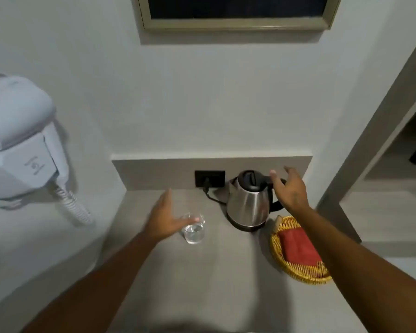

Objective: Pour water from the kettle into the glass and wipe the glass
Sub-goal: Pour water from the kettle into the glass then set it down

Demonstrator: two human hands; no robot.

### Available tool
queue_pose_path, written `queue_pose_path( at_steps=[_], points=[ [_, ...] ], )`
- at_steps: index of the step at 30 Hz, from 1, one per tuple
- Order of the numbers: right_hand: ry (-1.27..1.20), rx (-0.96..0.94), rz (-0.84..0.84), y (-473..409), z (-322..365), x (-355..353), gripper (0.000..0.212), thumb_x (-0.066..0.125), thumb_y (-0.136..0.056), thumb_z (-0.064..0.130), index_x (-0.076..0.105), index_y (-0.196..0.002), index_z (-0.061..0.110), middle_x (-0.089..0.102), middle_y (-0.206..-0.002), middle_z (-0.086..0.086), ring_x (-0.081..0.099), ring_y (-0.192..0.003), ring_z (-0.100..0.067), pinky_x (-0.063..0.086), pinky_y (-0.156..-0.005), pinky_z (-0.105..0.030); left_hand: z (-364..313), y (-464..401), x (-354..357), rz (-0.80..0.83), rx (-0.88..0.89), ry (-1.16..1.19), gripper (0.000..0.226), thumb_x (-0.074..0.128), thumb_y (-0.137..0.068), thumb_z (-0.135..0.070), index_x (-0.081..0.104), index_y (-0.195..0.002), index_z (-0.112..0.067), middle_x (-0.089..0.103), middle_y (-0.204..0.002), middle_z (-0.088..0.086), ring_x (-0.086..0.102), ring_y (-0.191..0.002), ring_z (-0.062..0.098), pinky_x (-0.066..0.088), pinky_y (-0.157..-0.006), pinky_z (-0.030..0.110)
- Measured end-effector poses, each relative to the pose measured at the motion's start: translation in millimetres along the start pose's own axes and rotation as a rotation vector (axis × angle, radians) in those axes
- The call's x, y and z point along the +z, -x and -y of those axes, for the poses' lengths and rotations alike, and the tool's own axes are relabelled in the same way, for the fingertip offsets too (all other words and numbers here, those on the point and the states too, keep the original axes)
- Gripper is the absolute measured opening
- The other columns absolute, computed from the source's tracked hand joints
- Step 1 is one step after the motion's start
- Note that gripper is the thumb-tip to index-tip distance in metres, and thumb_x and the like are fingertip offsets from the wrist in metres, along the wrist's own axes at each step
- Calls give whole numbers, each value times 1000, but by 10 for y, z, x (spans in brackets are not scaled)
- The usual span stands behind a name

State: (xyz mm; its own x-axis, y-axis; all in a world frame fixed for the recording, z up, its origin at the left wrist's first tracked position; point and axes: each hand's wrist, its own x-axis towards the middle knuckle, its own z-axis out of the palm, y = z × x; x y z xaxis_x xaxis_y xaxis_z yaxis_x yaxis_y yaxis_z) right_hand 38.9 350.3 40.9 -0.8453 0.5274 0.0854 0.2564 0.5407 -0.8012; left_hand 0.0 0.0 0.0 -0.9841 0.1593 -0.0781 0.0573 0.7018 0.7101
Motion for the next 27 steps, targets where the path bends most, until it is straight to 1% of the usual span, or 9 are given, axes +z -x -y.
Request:
queue_pose_path(
  at_steps=[3, 5, 7, 9, 10, 14, 17, 20, 27],
  points=[
    [-148, 120, -12, -9, -193, 51, 58, 54, -97, 49, 51, -141, 11, 59, -137, -14, 54, -126, -30, 43, -108, -45, 323, 158, 343, 49, -150, 67, 141, 98, -50, -51, 20, -160, -9, 26, -167, 9, 25, -155, 24, 22, -126, 38],
    [-198, 152, -16, -47, -254, 64, 52, 53, -98, 49, 56, -135, 12, 63, -129, -11, 57, -120, -27, 46, -104, -45, 460, 217, 559, 30, -191, 126, 132, 102, -48, -39, 31, -155, -8, 38, -161, 10, 37, -148, 22, 32, -121, 38],
    [-233, 176, -13, -120, -250, 91, 48, 52, -99, 49, 60, -128, 13, 65, -122, -8, 58, -115, -26, 47, -99, -41, 524, 203, 682, -23, -153, 193, 107, 103, -42, -33, 54, -136, -30, 63, -138, -7, 58, -126, 7, 45, -101, 22],
    [-237, 191, -6, -201, -266, 117, 41, 49, -100, 50, 65, -112, 15, 66, -106, -6, 60, -105, -26, 47, -88, -37, 533, 185, 783, -63, -118, 244, 88, 99, -34, -35, 60, -110, -55, 71, -105, -31, 66, -100, -11, 45, -81, 5],
    [-228, 207, 0, -239, -286, 122, 40, 47, -100, 51, 66, -104, 16, 65, -99, -6, 60, -100, -26, 45, -83, -36, 533, 177, 840, -79, -125, 254, 86, 99, -34, -33, 60, -107, -56, 70, -99, -33, 67, -97, -10, 46, -81, 6],
    [-171, 201, 40, -332, -328, 155, 42, 47, -98, 54, 67, -93, 17, 66, -90, -4, 63, -90, -25, 44, -77, -33, 528, 172, 965, -115, -213, 311, 91, 103, -45, -18, 62, -126, -23, 71, -116, -3, 69, -111, 21, 55, -100, 40],
    [-96, 116, 73, -418, -328, 217, 49, 51, -95, 58, 69, -87, 13, 70, -85, -7, 65, -83, -22, 50, -73, -35, 578, 106, 1013, -130, -227, 306, 90, 102, -48, -19, 61, -128, -21, 72, -116, -3, 70, -109, 22, 56, -98, 43],
    [-54, 80, 71, -448, -297, 215, 55, 52, -94, 59, 70, -80, 9, 69, -76, -10, 63, -73, -21, 49, -66, -32, 565, 72, 1047, -142, -250, 327, 88, 102, -49, -20, 61, -128, -21, 74, -116, 3, 72, -105, 24, 59, -95, 46],
    [-198, 316, -12, -535, -474, 251, 54, 53, -94, 59, 61, -70, 11, 61, -73, -10, 59, -70, -23, 44, -59, -29, 540, 23, 1131, -187, -260, 400, 83, 100, -53, -12, 62, -126, -18, 74, -111, 7, 73, -100, 26, 61, -90, 50]
  ],
)
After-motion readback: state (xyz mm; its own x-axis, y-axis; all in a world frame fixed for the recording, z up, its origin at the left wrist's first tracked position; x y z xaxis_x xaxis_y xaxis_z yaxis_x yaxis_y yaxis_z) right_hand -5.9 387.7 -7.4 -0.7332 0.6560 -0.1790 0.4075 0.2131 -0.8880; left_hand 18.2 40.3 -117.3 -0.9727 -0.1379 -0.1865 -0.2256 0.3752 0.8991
